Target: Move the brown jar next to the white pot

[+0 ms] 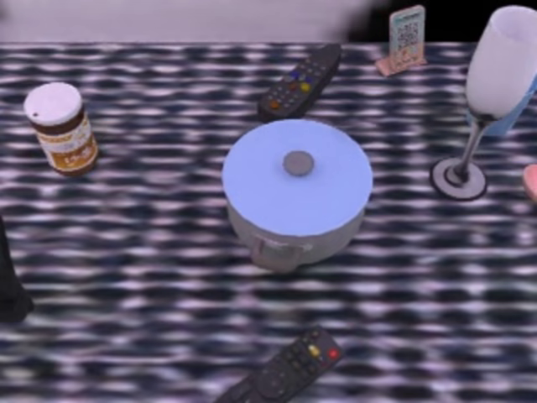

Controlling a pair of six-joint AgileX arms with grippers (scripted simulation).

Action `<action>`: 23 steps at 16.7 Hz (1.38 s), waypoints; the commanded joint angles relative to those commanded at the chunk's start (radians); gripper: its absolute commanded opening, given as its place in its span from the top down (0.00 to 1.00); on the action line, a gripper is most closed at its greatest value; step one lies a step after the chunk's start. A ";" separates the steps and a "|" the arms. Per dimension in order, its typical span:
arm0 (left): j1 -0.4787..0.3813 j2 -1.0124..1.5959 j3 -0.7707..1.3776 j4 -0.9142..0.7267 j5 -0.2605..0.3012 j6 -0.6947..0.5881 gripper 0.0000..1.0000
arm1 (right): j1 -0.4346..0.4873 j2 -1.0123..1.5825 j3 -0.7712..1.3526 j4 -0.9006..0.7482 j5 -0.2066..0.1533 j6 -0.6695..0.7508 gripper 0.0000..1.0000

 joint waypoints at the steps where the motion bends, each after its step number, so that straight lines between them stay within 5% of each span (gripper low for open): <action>1: 0.000 0.000 0.000 0.000 0.000 0.000 0.00 | 0.000 0.000 0.000 0.000 0.000 0.000 0.00; 11: -0.018 0.372 0.328 -0.270 0.056 0.080 0.00 | 0.000 0.000 0.000 0.000 0.000 0.000 0.00; 23: -0.015 1.335 1.567 -0.724 0.109 0.359 0.00 | 0.000 0.000 0.000 0.000 0.000 0.000 0.00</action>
